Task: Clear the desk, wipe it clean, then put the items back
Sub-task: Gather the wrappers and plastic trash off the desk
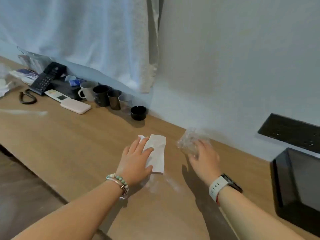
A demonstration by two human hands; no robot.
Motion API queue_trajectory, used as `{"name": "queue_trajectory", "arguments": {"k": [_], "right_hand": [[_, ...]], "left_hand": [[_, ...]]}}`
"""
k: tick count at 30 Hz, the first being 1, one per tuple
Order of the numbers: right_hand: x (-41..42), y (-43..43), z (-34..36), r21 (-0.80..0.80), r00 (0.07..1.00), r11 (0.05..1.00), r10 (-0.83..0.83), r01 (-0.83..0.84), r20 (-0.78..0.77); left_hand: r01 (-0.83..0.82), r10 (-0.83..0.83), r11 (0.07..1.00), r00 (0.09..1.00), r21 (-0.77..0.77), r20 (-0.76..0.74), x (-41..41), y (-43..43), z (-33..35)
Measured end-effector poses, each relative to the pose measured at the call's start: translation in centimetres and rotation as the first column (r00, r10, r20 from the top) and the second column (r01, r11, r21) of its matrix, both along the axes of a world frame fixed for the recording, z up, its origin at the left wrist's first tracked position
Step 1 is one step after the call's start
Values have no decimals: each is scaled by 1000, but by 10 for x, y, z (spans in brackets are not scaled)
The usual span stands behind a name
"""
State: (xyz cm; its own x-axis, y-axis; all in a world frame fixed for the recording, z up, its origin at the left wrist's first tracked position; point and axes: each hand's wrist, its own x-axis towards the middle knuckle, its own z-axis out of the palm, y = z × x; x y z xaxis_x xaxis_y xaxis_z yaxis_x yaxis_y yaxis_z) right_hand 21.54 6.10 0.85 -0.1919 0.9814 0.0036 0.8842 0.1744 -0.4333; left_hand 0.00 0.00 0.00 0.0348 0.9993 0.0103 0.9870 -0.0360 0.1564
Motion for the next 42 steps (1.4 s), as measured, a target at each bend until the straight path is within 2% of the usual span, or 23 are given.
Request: {"name": "queue_trajectory", "arguments": {"k": [2, 3, 6, 8, 11, 13, 16, 20, 22, 24, 26, 28, 30, 35, 39, 42], "right_hand": [[-8, 22, -4, 83, 968, 972, -208, 221, -138], [-11, 33, -6, 103, 958, 958, -251, 266, -140], [-21, 60, -13, 75, 983, 981, -182, 181, 4], [-24, 75, -26, -28, 992, 995, -95, 97, 83], [-27, 89, -47, -179, 1000, 984, -16, 21, 26], [-26, 90, -59, -174, 994, 985, 11, 8, 105], [-24, 84, -67, -106, 971, 994, 51, -27, 234], [-29, 74, -69, -32, 988, 997, 69, -65, 135], [-32, 69, -67, -51, 1000, 999, 12, -12, -8], [-35, 60, -64, -48, 971, 994, -105, 97, -213], [-43, 51, -61, -65, 911, 984, -176, 163, -373], [-58, 44, -52, -109, 858, 982, -187, 153, -479], [-78, 38, -40, -134, 843, 982, -182, 132, -507], [-143, 34, -27, -139, 891, 989, -115, 59, -439], [-216, 29, -25, -147, 924, 989, -24, -35, -382], [-277, 19, -30, -213, 893, 977, -72, -27, -445]], "left_hand": [[9, -10, 1000, 1000, -21, -28, -7, 22, -9], [18, -20, 999, 999, -35, -38, -9, 32, -15], [63, -65, 991, 998, -114, -12, -15, 56, -34], [77, -76, 982, 997, -174, 12, -21, 67, -45], [77, -67, 974, 996, -211, 54, -23, 76, -59], [53, -45, 980, 998, -190, 47, -23, 78, -64], [42, -42, 996, 999, -79, 5, -25, 77, -70], [27, -31, 991, 999, 128, 30, -24, 77, -72], [-7, -16, 992, 984, 124, 180, -24, 77, -70], [-114, 103, 993, 945, 18, 309, -28, 74, -63], [-180, 162, 984, 907, 9, 389, -35, 70, -60], [-260, 230, 966, 867, 7, 443, -44, 64, -50], [-324, 270, 946, 828, 25, 492, -58, 60, -41], [-508, 346, 857, 686, 81, 640, -114, 41, -21], [-601, 422, 799, 533, -23, 734, -191, 21, -19], [-613, 433, 787, 471, -68, 769, -253, 4, -14]]}}
